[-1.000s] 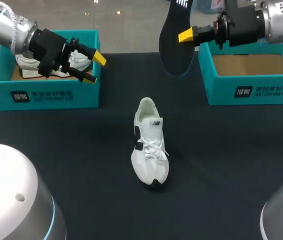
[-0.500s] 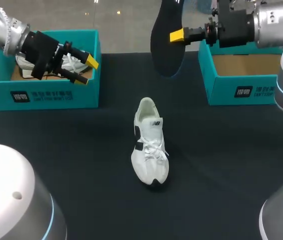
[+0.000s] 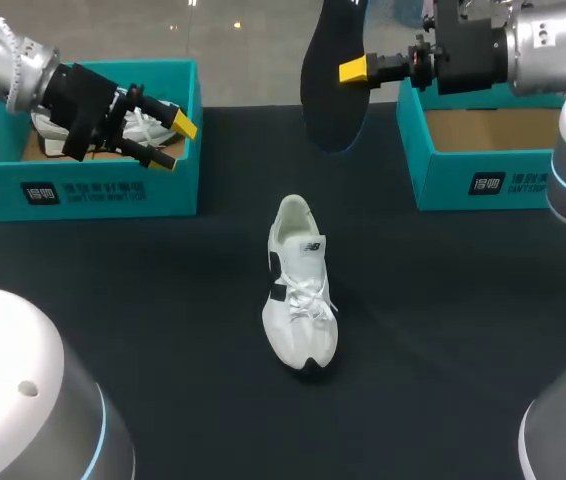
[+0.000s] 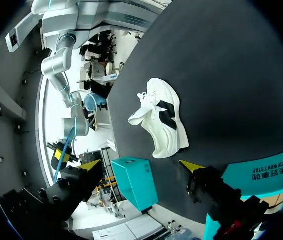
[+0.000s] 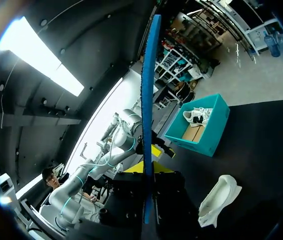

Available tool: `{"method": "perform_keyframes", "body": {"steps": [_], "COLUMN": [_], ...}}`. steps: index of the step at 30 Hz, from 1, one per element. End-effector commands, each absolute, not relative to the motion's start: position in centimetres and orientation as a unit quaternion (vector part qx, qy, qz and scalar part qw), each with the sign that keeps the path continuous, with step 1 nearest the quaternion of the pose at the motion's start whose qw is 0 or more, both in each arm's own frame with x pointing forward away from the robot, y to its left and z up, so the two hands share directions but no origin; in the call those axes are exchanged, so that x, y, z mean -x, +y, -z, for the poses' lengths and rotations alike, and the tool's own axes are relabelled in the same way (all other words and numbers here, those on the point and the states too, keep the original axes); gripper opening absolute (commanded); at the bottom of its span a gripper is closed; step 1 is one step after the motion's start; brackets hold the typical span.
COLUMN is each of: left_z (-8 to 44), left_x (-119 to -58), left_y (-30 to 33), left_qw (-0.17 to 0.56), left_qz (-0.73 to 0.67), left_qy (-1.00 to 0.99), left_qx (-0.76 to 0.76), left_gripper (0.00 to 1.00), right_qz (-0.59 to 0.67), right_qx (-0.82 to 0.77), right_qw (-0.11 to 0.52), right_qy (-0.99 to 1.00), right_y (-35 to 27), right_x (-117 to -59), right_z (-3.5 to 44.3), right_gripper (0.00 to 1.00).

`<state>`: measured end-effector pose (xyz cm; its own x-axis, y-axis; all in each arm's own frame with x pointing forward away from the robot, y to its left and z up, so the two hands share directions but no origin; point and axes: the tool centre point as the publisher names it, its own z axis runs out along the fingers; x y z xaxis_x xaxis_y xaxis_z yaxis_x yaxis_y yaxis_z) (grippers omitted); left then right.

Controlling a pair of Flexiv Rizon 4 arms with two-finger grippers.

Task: Take the shoe out of the shoebox, open the shoe tongue, remove and reinsert the insole, then place the shoe into the shoebox

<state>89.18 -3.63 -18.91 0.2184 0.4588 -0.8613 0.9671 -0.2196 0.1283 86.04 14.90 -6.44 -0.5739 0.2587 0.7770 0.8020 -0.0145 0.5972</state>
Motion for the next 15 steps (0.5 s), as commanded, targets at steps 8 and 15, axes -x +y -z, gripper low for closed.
{"method": "perform_keyframes", "body": {"steps": [8, 15], "left_z": [18.9, 18.9], "left_x": [-89.1, -89.1], "left_y": [-3.6, -3.6], "left_qw": [0.356, 0.356], "left_qz": [0.356, 0.356], "left_qy": [0.514, 0.514], "left_qx": [-0.695, -0.695], "left_gripper": [1.00, 1.00], "right_qz": [0.630, 0.616], "right_qx": [0.354, 0.366], "right_qw": [0.194, 0.207], "right_qy": [-0.663, -0.666], "right_y": [20.5, 20.1], "right_x": [-88.8, -88.8], "right_z": [11.5, 13.5], "right_gripper": [0.00, 0.00]}}
